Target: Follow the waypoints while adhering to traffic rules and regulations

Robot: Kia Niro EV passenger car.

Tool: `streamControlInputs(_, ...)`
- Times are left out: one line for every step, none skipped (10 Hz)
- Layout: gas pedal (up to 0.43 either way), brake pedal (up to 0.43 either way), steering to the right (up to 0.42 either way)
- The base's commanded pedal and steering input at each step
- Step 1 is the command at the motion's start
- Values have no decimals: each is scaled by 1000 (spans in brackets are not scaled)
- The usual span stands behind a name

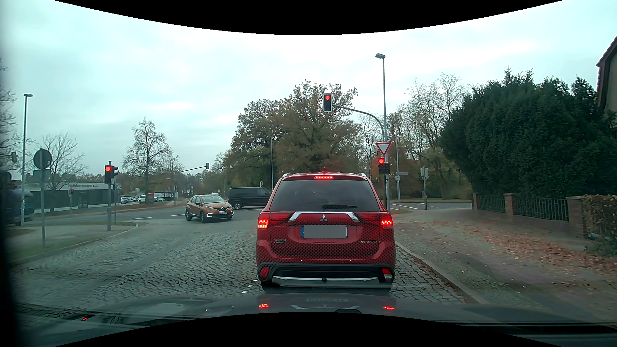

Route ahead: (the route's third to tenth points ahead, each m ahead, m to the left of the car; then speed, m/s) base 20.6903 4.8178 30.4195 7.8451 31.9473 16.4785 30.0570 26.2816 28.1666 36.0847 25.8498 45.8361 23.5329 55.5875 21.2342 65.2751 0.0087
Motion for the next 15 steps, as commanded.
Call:
streamControlInputs(0, 378, -4)
streamControlInputs(0, 378, -4)
streamControlInputs(0, 372, -4)
streamControlInputs(0, 372, -4)
streamControlInputs(0, 372, -4)
streamControlInputs(0, 372, -4)
streamControlInputs(0, 372, -4)
streamControlInputs(0, 372, -4)
streamControlInputs(0, 372, -4)
streamControlInputs(0, 372, -4)
streamControlInputs(0, 372, -4)
streamControlInputs(0, 372, -4)
streamControlInputs(0, 372, -4)
streamControlInputs(0, 372, -4)
streamControlInputs(0, 372, -4)
